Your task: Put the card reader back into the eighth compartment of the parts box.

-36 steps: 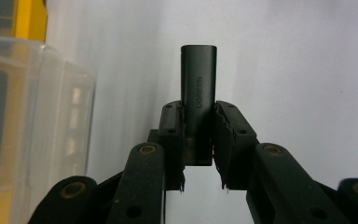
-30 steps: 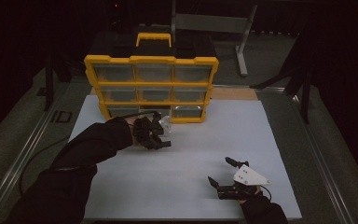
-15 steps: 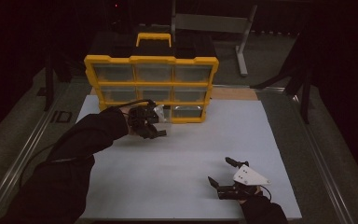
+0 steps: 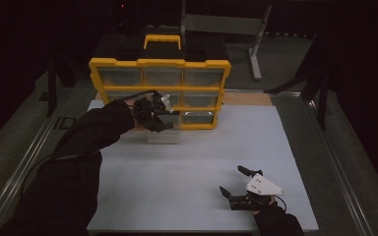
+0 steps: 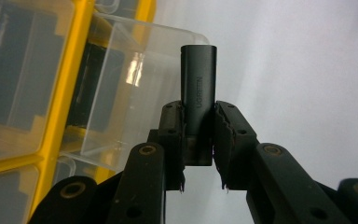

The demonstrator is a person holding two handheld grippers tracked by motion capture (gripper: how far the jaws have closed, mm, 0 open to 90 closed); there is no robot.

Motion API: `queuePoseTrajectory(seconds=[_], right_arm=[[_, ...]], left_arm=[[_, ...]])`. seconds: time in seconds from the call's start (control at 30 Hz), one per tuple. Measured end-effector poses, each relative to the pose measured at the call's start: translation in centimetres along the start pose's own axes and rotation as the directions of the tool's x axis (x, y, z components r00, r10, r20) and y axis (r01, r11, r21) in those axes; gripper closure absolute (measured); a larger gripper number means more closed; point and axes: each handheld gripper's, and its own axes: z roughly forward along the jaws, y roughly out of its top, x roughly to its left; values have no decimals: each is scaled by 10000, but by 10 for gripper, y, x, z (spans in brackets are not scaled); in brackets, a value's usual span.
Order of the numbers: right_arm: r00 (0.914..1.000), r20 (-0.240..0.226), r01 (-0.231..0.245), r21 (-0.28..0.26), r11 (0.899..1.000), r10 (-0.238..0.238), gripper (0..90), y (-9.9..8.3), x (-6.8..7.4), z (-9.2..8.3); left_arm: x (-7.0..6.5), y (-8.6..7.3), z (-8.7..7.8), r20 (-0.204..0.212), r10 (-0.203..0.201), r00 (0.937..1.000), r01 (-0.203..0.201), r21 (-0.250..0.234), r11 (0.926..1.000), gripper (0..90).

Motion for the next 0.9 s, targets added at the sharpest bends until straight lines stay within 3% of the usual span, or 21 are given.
queuePoseTrajectory(seconds=[0.47, 0.9], right_arm=[[10000, -39, -7, 37, 10000, 7, 86, 0, 0, 0], [10000, -18, -43, 6, 10000, 43, 86, -1, -1, 0]], left_arm=[[17, 1, 10, -491, -234, 9985, 245, 221, 9995, 748], [24, -4, 27, -434, -459, 9980, 472, 296, 9984, 748]])
